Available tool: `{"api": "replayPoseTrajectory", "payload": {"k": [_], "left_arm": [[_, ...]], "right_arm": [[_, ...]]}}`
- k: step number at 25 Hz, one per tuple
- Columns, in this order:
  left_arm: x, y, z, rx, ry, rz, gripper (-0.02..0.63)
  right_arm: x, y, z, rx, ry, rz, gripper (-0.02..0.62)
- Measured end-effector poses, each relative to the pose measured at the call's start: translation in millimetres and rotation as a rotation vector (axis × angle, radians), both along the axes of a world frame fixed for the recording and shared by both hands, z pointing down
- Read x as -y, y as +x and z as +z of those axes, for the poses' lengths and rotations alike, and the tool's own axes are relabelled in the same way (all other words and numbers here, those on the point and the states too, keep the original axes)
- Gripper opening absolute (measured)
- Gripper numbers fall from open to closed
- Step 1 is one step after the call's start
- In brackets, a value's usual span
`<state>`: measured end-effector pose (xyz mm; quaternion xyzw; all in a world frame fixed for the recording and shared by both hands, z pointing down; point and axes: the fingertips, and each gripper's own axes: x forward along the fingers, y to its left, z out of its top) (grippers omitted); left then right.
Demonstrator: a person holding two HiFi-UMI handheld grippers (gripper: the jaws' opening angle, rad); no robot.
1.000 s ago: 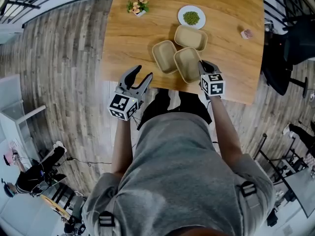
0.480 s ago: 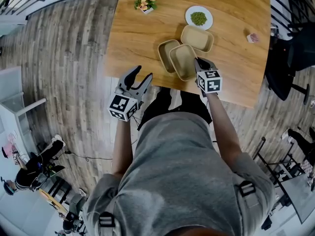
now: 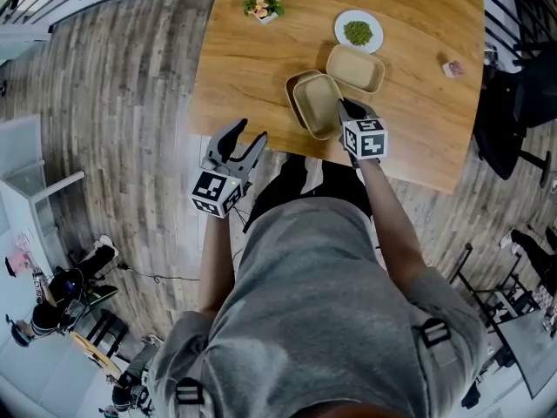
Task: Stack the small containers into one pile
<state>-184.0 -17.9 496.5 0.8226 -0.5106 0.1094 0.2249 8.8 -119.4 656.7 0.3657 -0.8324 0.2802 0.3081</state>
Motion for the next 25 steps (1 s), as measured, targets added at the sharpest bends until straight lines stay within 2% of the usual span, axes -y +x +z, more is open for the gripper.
{"api": "replayPoseTrajectory", "payload": {"k": [11,25], "left_arm": [[-4.6,-13.3,2.8,0.007,-0.015,-0.013,0.221],[-3.3,-22.3,10.7,0.009,-0.035,-0.016,0.221]], "right_arm": [[7.4,-24.0,9.0,0.018,-0.035,0.026,0.017],[9.2,-27.3,30.2,0.013,-0.093,0.051,0.018]]}}
